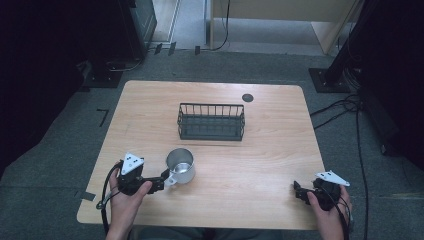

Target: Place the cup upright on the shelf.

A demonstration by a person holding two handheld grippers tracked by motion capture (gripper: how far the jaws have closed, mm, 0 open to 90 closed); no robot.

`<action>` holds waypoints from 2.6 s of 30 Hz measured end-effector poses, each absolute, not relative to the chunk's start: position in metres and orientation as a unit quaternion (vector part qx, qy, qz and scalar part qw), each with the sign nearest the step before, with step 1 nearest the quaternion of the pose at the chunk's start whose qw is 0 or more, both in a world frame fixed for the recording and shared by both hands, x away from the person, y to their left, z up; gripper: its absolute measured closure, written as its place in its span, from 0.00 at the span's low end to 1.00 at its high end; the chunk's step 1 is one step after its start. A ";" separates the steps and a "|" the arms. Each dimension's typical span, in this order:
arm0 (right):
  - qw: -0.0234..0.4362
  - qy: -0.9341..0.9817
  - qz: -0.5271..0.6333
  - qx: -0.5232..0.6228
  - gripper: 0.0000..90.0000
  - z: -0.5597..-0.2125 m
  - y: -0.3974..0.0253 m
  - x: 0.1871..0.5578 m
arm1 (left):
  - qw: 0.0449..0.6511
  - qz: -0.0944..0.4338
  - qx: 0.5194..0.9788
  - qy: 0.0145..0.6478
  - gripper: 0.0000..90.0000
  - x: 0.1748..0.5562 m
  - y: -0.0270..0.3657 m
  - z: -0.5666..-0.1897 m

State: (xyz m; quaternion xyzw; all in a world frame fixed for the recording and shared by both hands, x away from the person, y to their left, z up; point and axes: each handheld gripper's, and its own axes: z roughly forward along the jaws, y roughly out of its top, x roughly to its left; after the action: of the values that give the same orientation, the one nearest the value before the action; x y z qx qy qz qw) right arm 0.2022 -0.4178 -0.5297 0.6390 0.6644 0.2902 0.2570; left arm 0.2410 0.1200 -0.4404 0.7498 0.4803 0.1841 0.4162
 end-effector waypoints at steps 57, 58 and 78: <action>0.257 0.664 0.291 0.639 0.00 -0.530 -0.418 0.202 | 0.360 0.158 0.826 0.404 0.09 0.279 0.061 -0.450; 0.257 0.664 0.291 0.639 0.00 -0.530 -0.418 0.202 | 0.361 0.157 0.825 0.405 0.09 0.281 0.061 -0.449; 0.257 0.664 0.291 0.639 0.00 -0.530 -0.418 0.202 | 0.388 0.173 0.822 0.380 0.09 0.324 0.050 -0.401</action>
State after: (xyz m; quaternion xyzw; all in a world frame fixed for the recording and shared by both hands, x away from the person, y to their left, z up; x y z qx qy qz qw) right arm 0.2022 -0.4178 -0.5298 0.6391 0.6639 0.2912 0.2569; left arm 0.3243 0.0496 -0.4008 0.8220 0.3798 0.1726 0.3876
